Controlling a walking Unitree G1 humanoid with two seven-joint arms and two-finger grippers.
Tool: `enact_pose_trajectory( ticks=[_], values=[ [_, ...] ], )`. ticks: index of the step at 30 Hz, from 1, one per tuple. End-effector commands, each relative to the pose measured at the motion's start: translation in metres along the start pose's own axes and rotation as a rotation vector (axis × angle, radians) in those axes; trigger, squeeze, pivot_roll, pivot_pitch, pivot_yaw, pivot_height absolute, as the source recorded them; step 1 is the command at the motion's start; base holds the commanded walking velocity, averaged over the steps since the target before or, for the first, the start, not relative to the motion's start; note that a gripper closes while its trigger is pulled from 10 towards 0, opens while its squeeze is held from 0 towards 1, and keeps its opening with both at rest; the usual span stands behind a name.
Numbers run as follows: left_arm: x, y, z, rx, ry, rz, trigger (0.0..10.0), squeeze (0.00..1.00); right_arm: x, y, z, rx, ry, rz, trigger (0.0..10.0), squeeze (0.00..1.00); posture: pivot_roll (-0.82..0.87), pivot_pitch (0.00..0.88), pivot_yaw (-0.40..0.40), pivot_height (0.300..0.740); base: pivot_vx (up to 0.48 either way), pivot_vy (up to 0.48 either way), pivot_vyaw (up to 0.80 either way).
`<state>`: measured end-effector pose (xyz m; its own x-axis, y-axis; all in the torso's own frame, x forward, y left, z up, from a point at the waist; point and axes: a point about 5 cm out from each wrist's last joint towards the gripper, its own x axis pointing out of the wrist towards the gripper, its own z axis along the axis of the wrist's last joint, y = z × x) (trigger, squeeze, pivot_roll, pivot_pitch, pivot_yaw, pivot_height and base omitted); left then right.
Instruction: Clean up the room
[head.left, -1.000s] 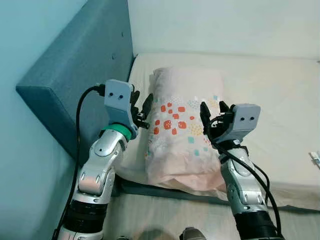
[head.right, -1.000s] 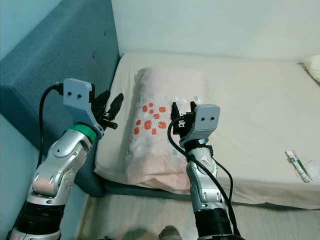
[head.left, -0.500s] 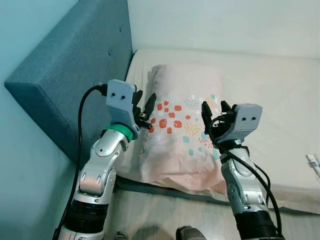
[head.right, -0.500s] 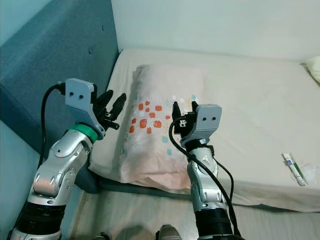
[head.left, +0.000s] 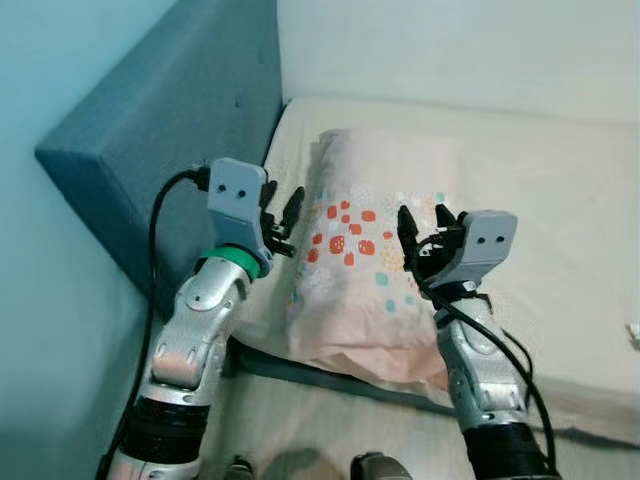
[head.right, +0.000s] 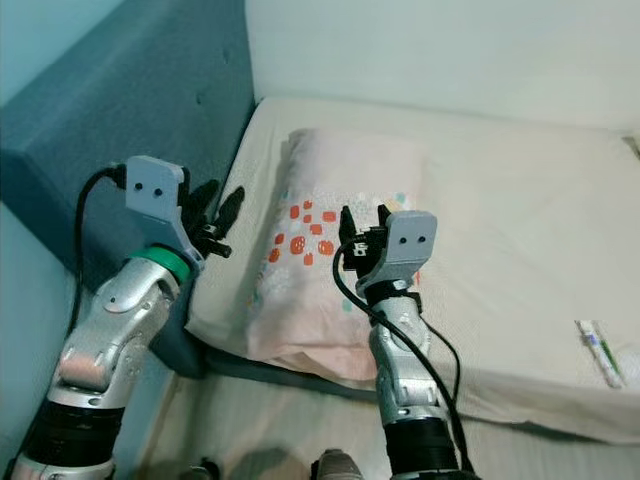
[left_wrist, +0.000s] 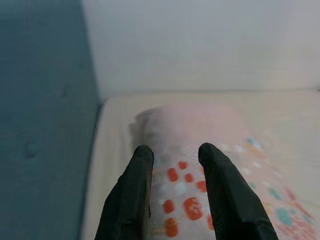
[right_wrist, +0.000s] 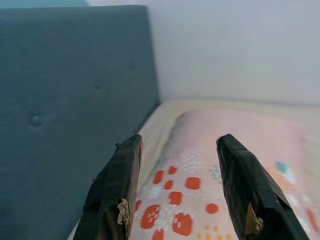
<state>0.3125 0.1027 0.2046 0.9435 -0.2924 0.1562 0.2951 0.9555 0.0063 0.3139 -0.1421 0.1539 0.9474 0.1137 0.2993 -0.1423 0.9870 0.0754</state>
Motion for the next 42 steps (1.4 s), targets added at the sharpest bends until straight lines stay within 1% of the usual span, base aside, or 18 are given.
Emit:
enact_pose_trajectory(
  ticks=[1,4,11,27,32,39,42],
  values=[
    [0.001,-0.003,-0.003,0.002,0.010,-0.009,10.0,0.00,-0.002,-0.001,-0.004,-0.003,0.014,-0.002,10.0,0.00,-0.08,0.055,0.050,0.710,0.000,-0.480,0.00],
    [0.001,-0.003,-0.003,0.002,0.010,-0.010,10.0,0.00,-0.002,-0.001,-0.004,-0.003,0.014,-0.002,10.0,0.00,-0.08,0.055,0.050,0.710,0.000,-0.480,0.00],
    [0.001,-0.003,-0.007,0.003,0.038,-0.003,10.0,0.00,-0.002,-0.002,-0.004,-0.007,0.015,0.001,10.0,0.00,-0.08,0.051,0.049,0.710,0.000,0.000,0.00],
    [0.000,-0.006,-0.012,-0.006,0.060,-0.022,10.0,0.00,-0.005,-0.002,-0.006,-0.010,0.027,0.006,10.0,0.00,-0.09,0.051,0.048,0.710,0.000,0.000,0.00],
    [-0.001,-0.008,-0.017,-0.022,0.082,-0.036,10.0,0.00,-0.007,-0.001,-0.011,0.001,0.055,0.013,10.0,0.00,-0.09,0.057,0.047,0.710,0.000,0.000,0.00],
    [-0.002,-0.009,-0.022,-0.036,0.100,-0.042,10.0,0.00,-0.009,0.000,-0.013,0.014,0.067,0.010,10.0,0.00,-0.09,0.060,0.048,0.710,0.000,0.000,0.00],
    [-0.003,-0.010,-0.024,-0.067,0.112,-0.048,10.0,0.00,-0.009,0.000,-0.013,0.014,0.070,0.008,10.0,0.00,-0.09,0.061,0.047,0.710,0.000,0.000,0.00]
  ],
)
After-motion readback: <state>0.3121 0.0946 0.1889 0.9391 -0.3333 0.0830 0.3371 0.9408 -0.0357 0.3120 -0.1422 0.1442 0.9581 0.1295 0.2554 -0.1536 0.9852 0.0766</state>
